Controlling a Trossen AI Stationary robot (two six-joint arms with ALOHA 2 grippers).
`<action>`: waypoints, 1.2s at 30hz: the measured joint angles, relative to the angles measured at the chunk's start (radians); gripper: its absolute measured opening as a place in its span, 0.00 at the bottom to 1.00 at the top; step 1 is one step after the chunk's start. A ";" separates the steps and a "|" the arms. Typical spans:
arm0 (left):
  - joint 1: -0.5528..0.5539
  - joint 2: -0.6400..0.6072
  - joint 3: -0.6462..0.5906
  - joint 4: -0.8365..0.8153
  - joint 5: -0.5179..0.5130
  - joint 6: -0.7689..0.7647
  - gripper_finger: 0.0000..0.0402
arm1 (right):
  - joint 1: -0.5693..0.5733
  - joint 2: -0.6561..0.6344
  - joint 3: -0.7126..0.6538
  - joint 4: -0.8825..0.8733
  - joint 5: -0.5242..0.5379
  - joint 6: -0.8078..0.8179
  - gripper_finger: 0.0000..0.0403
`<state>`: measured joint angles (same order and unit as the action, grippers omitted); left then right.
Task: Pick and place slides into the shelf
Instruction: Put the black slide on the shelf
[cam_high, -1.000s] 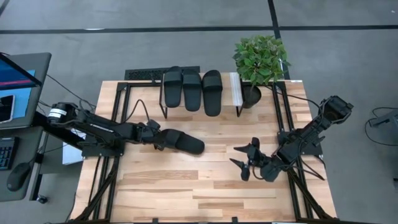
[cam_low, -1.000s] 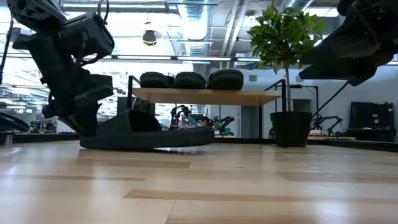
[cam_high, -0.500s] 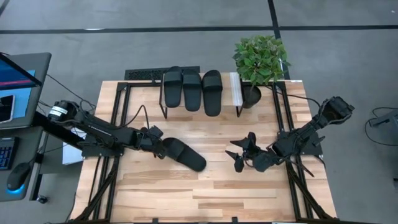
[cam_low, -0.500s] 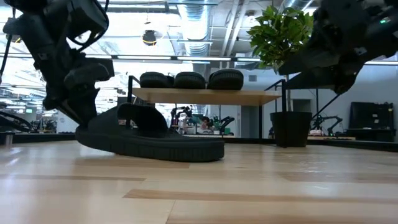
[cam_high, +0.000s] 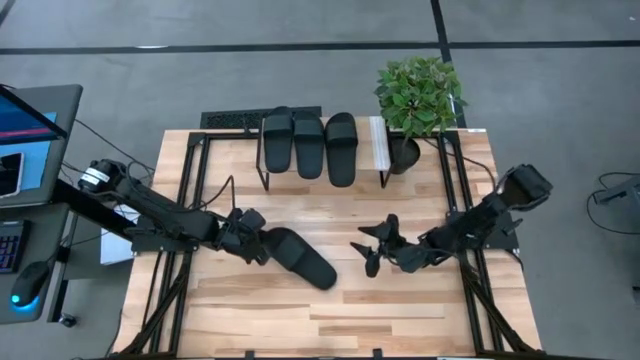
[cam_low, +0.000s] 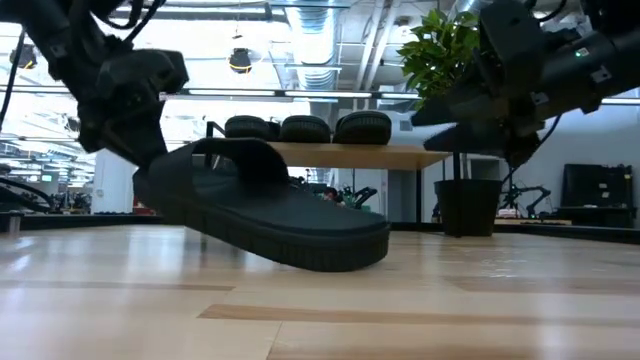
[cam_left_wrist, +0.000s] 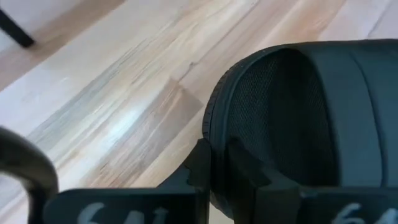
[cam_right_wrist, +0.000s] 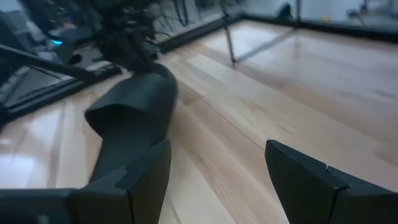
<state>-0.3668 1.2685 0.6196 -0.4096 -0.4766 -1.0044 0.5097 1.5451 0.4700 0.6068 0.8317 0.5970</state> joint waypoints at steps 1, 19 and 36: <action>-0.003 0.000 0.010 -0.005 -0.004 0.007 0.03 | 0.000 0.025 0.003 0.054 0.004 -0.036 0.63; -0.009 -0.001 0.141 -0.058 -0.071 0.131 0.02 | 0.087 0.431 0.344 0.404 0.232 -1.047 0.49; -0.008 -0.008 0.141 -0.063 -0.059 0.137 0.02 | 0.305 0.481 0.542 0.296 0.676 -1.585 0.51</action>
<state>-0.3753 1.2606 0.7609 -0.4727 -0.5358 -0.8672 0.8145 2.0258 1.0122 0.9027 1.5079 -0.9882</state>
